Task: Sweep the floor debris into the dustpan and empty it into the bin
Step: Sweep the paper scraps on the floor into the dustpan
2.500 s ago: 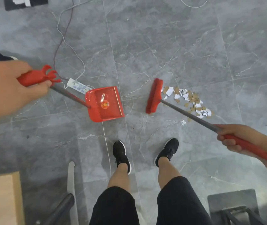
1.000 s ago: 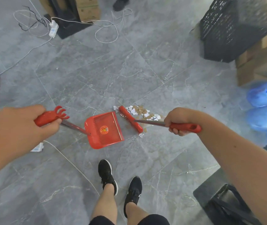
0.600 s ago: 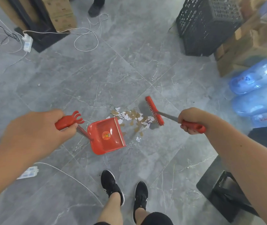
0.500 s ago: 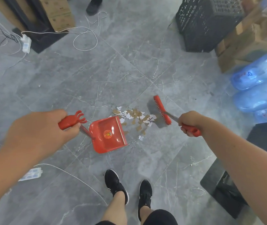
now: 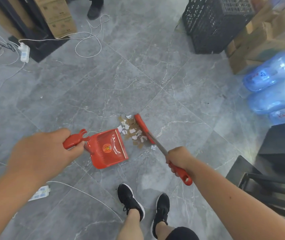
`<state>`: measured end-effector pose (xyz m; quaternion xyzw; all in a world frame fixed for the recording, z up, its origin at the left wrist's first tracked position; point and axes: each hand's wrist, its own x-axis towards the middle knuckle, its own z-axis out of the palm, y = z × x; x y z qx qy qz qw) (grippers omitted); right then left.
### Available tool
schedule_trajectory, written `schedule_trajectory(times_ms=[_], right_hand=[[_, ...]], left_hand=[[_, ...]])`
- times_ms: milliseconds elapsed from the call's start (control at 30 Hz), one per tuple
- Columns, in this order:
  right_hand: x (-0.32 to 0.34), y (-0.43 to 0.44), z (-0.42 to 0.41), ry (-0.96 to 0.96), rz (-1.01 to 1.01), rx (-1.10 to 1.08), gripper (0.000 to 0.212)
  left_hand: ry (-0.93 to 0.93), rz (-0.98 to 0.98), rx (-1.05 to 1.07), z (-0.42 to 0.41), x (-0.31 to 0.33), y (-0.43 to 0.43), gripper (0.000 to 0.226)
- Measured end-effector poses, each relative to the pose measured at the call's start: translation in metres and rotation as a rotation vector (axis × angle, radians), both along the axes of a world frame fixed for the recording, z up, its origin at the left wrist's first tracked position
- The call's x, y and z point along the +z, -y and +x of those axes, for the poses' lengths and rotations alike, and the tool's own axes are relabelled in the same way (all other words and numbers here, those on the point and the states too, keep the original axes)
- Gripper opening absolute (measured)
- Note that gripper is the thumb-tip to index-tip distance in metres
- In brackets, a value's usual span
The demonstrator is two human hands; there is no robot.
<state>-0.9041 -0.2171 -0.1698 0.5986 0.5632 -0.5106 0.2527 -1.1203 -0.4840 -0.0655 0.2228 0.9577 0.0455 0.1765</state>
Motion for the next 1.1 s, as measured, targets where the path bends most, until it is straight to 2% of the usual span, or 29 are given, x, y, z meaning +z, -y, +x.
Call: schedule_trajectory(times_ms=[200,367,433,533,700,833,1100], right_hand=[[0.003,0.005,0.011,-0.027,0.043,-0.050,0.012],[-0.028,0.000,0.022,0.043,0.117,-0.118,0.020],[-0.030,0.007,0.025,0.049,0.067,-0.189,0.011],[-0.024,0.026,0.023,0.002,-0.087,-0.381,0.026],[-0.021,0.062,0.002,-0.074,-0.200,-0.497,0.027],[-0.012,0.073,-0.027,-0.155,-0.263,-0.505,0.022],[-0.004,0.060,-0.053,-0.232,-0.228,-0.422,0.014]], left_hand=[[-0.013,-0.007,0.008,0.011,0.002,0.005,0.045],[-0.001,-0.028,0.041,0.019,-0.004,0.007,0.043],[-0.005,-0.039,0.059,0.024,-0.005,0.008,0.040],[-0.008,-0.044,0.075,0.030,-0.007,0.010,0.042],[-0.085,-0.041,0.056,0.036,-0.016,0.018,0.050],[-0.101,-0.035,0.052,0.036,-0.019,0.020,0.050],[-0.059,-0.051,0.113,0.025,-0.015,0.015,0.047]])
